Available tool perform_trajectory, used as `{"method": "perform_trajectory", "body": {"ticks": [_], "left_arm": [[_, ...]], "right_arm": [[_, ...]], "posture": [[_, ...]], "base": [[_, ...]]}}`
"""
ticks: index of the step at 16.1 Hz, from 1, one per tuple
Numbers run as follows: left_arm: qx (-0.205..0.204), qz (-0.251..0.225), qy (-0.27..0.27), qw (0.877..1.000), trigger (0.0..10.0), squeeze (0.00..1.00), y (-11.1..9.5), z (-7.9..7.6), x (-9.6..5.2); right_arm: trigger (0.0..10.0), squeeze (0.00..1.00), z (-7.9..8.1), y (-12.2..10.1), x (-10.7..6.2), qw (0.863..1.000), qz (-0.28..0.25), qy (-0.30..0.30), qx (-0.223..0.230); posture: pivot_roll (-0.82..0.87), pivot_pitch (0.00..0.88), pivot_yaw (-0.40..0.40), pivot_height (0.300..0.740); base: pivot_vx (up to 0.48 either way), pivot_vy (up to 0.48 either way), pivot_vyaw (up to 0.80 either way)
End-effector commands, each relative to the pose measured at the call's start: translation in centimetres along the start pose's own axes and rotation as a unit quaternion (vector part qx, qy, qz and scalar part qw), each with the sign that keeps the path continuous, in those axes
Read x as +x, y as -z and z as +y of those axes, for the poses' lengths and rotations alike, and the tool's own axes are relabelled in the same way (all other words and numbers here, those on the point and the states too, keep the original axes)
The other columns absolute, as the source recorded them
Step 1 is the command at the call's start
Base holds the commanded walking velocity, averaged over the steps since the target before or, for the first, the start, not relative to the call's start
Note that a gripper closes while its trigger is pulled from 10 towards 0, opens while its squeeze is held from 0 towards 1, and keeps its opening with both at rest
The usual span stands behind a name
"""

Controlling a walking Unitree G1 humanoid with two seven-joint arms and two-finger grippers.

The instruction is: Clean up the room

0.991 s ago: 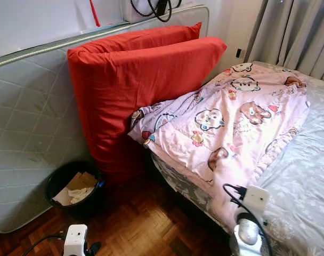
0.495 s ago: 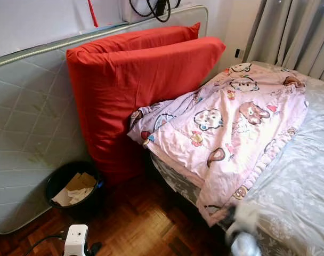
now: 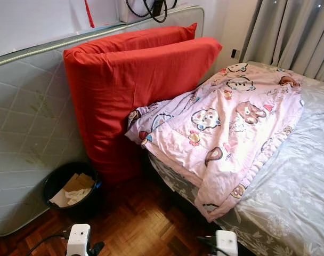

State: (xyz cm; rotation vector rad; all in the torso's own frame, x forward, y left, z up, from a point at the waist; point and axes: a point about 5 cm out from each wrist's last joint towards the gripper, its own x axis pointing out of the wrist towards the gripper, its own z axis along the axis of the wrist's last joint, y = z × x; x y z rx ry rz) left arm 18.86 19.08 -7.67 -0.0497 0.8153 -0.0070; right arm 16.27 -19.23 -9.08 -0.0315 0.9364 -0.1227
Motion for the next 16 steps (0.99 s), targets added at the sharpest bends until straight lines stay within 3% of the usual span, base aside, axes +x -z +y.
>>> {"method": "perform_trajectory", "body": {"ticks": [1, 3, 10, 16], "left_arm": [[0.000, 0.010, -0.005, 1.000, 10.0, 0.00, 0.2, 0.2, 0.0], [0.000, 0.010, -0.005, 1.000, 10.0, 0.00, 0.2, 0.2, 0.0], [0.001, 0.008, -0.009, 1.000, 10.0, 0.00, 0.0, 0.3, 0.0], [0.000, 0.008, -0.010, 1.000, 10.0, 0.00, 0.0, 0.2, 0.1]], "right_arm": [[10.0, 0.00, 0.2, -0.2, 0.1, 0.999, 0.000, -0.002, -0.041], [10.0, 0.00, 0.3, -0.2, 0.1, 0.998, 0.000, -0.011, -0.066], [10.0, 0.00, -0.7, 1.6, -0.4, 0.999, 0.031, -0.002, -0.041], [10.0, 0.00, -0.9, 1.9, -0.4, 0.998, 0.039, -0.006, -0.044]], "posture": [[0.03, 0.000, 0.004, 0.740], [0.03, 0.000, 0.002, 0.740], [0.04, 0.000, 0.003, 0.740], [0.04, 0.000, 0.002, 0.740]], "base": [[0.000, 0.000, 0.80], [0.000, 0.000, 0.80], [0.000, 0.000, 0.80], [0.000, 0.000, 0.80]]}}
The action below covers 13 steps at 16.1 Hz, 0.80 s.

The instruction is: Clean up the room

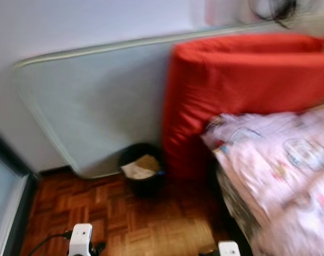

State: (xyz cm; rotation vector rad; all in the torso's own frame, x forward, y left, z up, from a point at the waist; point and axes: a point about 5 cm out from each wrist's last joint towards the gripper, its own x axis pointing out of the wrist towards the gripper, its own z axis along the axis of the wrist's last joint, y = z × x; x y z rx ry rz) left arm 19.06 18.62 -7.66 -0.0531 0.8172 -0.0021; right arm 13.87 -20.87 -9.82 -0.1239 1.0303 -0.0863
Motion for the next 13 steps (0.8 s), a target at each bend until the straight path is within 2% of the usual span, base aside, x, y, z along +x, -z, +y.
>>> {"method": "perform_trajectory", "body": {"ticks": [1, 13], "left_arm": [[0.002, 0.007, -0.009, 1.000, 10.0, 0.00, 0.10, 0.69, -0.10], [0.006, 0.003, -0.012, 1.000, 10.0, 0.00, -0.21, 0.58, 0.01]], "right_arm": [[10.0, 0.00, 0.81, -0.54, 0.13, 1.000, -0.005, -0.014, 0.000], [10.0, 0.00, -0.02, -0.12, 0.01, 1.000, -0.003, -0.012, 0.003]], "posture": [[0.03, 0.000, 0.003, 0.740], [0.04, 0.000, -0.003, 0.740]], "base": [[0.000, 0.000, 0.80], [0.000, 0.000, 0.80]]}}
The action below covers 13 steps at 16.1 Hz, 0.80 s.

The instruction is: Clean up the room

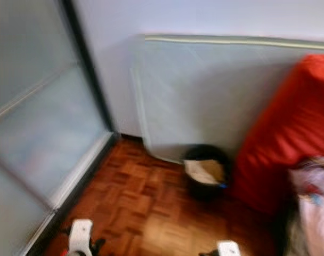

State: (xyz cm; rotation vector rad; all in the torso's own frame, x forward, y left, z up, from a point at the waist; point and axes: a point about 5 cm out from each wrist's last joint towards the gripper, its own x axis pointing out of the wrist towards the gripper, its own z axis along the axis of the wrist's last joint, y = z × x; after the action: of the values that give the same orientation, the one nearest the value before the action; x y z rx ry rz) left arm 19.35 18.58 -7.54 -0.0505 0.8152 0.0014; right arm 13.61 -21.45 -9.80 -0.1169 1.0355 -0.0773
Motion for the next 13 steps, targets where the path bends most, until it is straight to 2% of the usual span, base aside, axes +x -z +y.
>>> {"method": "perform_trajectory", "body": {"ticks": [1, 7, 9, 11, 13], "left_arm": [[0.005, 0.004, -0.010, 1.000, 10.0, 0.00, 0.1, 0.7, -0.1], [0.012, 0.013, -0.012, 1.000, 10.0, 0.00, 0.3, 0.7, -0.1], [0.014, 0.017, -0.014, 1.000, 10.0, 0.00, 0.4, 0.8, -0.2], [0.012, 0.022, -0.012, 1.000, 10.0, 0.00, 0.6, 0.8, -0.2], [0.011, 0.022, -0.011, 1.000, 10.0, 0.00, 0.6, 0.7, -0.2]], "right_arm": [[10.0, 0.00, 0.6, -0.4, 0.1, 1.000, -0.006, -0.007, 0.003], [10.0, 0.00, 0.7, -0.2, 0.1, 1.000, -0.005, -0.010, 0.007], [10.0, 0.00, 0.7, -0.3, 0.1, 1.000, -0.009, -0.012, 0.026], [10.0, 0.00, 2.6, -1.8, 0.4, 0.999, -0.024, -0.026, 0.023], [10.0, 0.00, 3.1, -2.0, 0.4, 0.998, -0.023, -0.043, 0.026]], "posture": [[0.04, 0.000, -0.003, 0.740], [0.04, 0.000, 0.000, 0.740], [0.04, 0.000, -0.001, 0.740], [0.04, 0.000, -0.004, 0.740], [0.04, 0.000, -0.004, 0.740]], "base": [[0.000, 0.000, 0.80], [0.000, 0.000, 0.80], [0.000, 0.000, 0.00], [0.000, 0.000, 0.00], [0.122, 0.000, 0.00]]}}
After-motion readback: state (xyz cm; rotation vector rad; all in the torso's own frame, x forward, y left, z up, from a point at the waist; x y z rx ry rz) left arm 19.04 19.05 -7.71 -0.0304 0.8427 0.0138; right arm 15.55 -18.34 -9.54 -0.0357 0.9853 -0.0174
